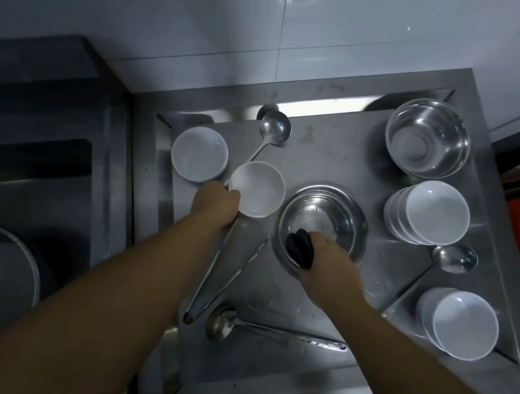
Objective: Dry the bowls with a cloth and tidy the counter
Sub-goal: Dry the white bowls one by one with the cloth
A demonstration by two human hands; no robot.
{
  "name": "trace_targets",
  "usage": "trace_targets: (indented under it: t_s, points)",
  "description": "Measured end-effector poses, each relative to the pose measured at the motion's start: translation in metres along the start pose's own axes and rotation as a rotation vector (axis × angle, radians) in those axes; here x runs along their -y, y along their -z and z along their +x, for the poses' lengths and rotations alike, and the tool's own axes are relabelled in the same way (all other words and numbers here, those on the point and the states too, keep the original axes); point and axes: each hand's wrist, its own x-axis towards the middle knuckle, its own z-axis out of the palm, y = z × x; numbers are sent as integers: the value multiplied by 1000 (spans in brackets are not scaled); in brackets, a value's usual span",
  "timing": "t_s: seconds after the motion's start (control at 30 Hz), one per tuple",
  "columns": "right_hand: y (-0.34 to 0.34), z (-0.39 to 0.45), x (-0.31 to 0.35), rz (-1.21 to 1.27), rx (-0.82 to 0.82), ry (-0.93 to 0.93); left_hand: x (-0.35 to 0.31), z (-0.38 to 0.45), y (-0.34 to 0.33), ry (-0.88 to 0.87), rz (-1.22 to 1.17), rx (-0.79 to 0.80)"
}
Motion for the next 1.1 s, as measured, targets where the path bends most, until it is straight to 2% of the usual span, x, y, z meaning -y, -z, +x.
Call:
trace_targets:
  t_s: [0.2,0.37,0.53,0.67,0.87,1.03,1.1]
  points:
    - [14,-19,0,222,-84,-17,-5,-27,16,-39,-148,-58]
    - [38,-37,12,537,-204,84,-2,-71,28,62,-553,3]
    - [73,-74,27,793,-262,224,6,-141,28,92,-763,91]
    - [105,-110,29,755,-315,400,-4,-215,29,42,-901,129]
    - [142,-159,16,460,-323,697,-31,-318,30,-165,-1049,349]
    - [164,-190,12,556,-236,720,-43,-363,29,-262,-1116,332]
    - [167,-201,11,621,-191,690,-41,-374,33,-291,-1126,383]
